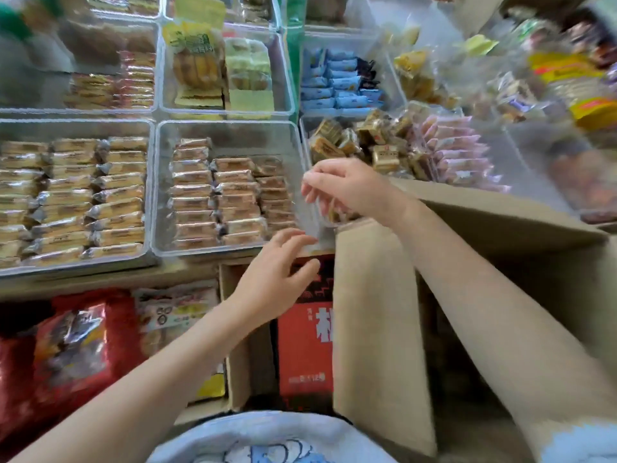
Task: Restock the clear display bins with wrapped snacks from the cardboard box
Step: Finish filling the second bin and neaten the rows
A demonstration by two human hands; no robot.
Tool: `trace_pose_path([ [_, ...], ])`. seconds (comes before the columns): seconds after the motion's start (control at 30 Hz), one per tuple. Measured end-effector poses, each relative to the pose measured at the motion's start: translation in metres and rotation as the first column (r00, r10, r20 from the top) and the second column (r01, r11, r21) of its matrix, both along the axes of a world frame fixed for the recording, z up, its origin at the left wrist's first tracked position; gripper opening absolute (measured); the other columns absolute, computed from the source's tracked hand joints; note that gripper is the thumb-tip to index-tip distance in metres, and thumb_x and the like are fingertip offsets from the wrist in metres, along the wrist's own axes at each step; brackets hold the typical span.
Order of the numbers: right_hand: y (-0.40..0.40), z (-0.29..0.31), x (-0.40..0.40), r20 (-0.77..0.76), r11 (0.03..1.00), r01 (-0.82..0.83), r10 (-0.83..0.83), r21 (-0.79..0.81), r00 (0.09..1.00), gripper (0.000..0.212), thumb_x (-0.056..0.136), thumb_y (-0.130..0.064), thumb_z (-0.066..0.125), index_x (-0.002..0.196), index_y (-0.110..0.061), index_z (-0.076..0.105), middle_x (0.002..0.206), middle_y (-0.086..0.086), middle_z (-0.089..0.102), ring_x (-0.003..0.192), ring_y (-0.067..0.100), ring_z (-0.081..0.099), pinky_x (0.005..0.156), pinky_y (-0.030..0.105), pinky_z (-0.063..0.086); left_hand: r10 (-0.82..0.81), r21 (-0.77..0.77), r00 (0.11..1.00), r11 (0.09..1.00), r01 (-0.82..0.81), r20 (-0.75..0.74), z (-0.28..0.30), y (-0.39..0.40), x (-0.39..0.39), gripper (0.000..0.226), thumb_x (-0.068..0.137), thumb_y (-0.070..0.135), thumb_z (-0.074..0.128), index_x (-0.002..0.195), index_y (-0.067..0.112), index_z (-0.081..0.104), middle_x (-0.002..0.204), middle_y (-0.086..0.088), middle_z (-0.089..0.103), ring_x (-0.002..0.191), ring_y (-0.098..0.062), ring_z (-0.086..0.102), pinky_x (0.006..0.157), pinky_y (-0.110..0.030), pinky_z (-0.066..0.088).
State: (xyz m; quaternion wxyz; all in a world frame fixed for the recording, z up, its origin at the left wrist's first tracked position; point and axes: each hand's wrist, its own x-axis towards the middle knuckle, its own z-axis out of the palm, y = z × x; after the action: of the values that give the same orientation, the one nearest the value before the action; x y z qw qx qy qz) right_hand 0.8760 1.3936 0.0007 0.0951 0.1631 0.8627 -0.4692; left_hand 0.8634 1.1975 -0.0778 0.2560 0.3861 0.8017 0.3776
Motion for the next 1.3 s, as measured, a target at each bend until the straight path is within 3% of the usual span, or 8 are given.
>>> trace_pose_path([
  [0.07, 0.017, 0.021, 0.057, -0.027, 0.995, 0.042, -0.045, -0.093, 0.999, 0.032, 0.103, -0.031, 0.049, 0.093, -0.006, 0.068, 0.092, 0.015, 0.071, 0.069, 0.018, 0.061, 0.058, 0.027, 0.044, -0.004, 0.077, 0.990, 0.997, -0.006, 0.141, 0.016, 0.017, 0.051, 0.055, 0.098, 0.043, 0.057, 0.150, 0.033, 0.039, 0.148, 0.017, 0.033, 0.132, 0.005, 0.032, 0.108, -0.014, 0.029],
  [0.2, 0.055, 0.030, 0.164, -0.007, 0.980, 0.180, -0.181, -0.083, 0.983, 0.034, 0.104, -0.029, 0.049, 0.088, -0.004, 0.066, 0.086, 0.018, 0.069, 0.064, 0.024, 0.059, 0.053, 0.028, 0.040, -0.057, 0.073, 0.984, 0.996, 0.045, 0.166, 0.027, 0.049, 0.139, 0.070, 0.096, 0.053, 0.057, 0.153, 0.051, 0.016, 0.165, 0.019, -0.002, 0.151, -0.001, -0.003, 0.118, -0.032, 0.005],
  [0.3, 0.081, 0.013, 0.224, 0.062, 0.956, 0.292, -0.289, -0.034, 0.955, 0.033, 0.104, -0.029, 0.049, 0.087, -0.006, 0.067, 0.082, 0.014, 0.069, 0.063, 0.022, 0.059, 0.053, 0.027, 0.042, -0.042, -0.042, 0.992, 0.998, 0.038, -0.118, 0.030, 0.071, 0.178, 0.076, 0.095, 0.054, 0.055, 0.156, 0.043, 0.012, 0.167, 0.008, -0.017, 0.152, -0.012, -0.013, 0.118, -0.038, -0.002],
  [0.43, 0.114, -0.033, 0.269, 0.230, 0.954, 0.271, -0.295, 0.129, 0.927, 0.024, 0.100, -0.035, 0.055, 0.089, -0.019, 0.069, 0.080, 0.000, 0.070, 0.062, 0.010, 0.063, 0.055, 0.026, 0.046, -0.047, -0.106, 0.892, 0.994, -0.001, -0.449, 0.037, 0.099, 0.198, 0.071, 0.094, 0.046, 0.057, 0.156, 0.023, 0.030, 0.168, -0.015, 0.009, 0.155, -0.033, 0.000, 0.121, -0.047, 0.002],
  [0.6, 0.157, -0.103, 0.286, 0.394, 0.944, 0.068, -0.200, 0.323, 0.897, 0.025, 0.095, -0.034, 0.062, 0.115, -0.020, 0.065, 0.114, 0.005, 0.067, 0.099, 0.022, 0.065, 0.075, 0.031, 0.050, -0.120, -0.263, 0.817, 0.964, -0.040, -0.565, 0.031, 0.119, 0.202, 0.073, 0.093, 0.049, 0.057, 0.156, 0.019, 0.033, 0.165, -0.019, 0.020, 0.154, -0.037, 0.013, 0.123, -0.055, 0.011],
  [0.77, 0.190, -0.187, 0.301, 0.611, 0.871, -0.313, 0.019, 0.379, 0.791, 0.066, 0.091, -0.029, 0.067, 0.150, -0.025, 0.038, 0.154, 0.011, 0.041, 0.133, 0.034, 0.048, 0.104, 0.041, 0.046, -0.105, -0.268, 0.804, 0.961, -0.070, -0.585, 0.029, 0.118, 0.201, 0.072, 0.092, 0.047, 0.062, 0.153, 0.017, 0.039, 0.163, -0.018, 0.025, 0.153, -0.035, 0.017, 0.123, -0.054, 0.015],
  [1.07, 0.174, -0.253, 0.312, 0.784, 0.537, -0.670, 0.026, 0.512, 0.620, 0.059, 0.103, -0.016, 0.037, 0.158, -0.023, 0.017, 0.161, 0.026, 0.010, 0.147, 0.046, 0.014, 0.115, 0.050, 0.027, -0.058, -0.257, 0.811, 0.960, -0.115, -0.582, 0.029, 0.120, 0.204, 0.067, 0.091, 0.045, 0.064, 0.150, 0.019, 0.045, 0.163, -0.015, 0.028, 0.153, -0.034, 0.019, 0.123, -0.055, 0.018],
  [1.3, 0.177, -0.225, 0.302, 0.638, 0.944, -0.215, 0.006, 0.250, 0.770, 0.080, 0.090, -0.035, 0.071, 0.154, -0.014, 0.029, 0.154, 0.017, 0.037, 0.137, 0.034, 0.042, 0.102, 0.032, 0.041, -0.059, -0.247, 0.804, 0.963, -0.111, -0.592, 0.028, 0.119, 0.202, 0.065, 0.089, 0.045, 0.066, 0.147, 0.019, 0.049, 0.161, -0.015, 0.032, 0.152, -0.033, 0.020, 0.123, -0.054, 0.020],
])
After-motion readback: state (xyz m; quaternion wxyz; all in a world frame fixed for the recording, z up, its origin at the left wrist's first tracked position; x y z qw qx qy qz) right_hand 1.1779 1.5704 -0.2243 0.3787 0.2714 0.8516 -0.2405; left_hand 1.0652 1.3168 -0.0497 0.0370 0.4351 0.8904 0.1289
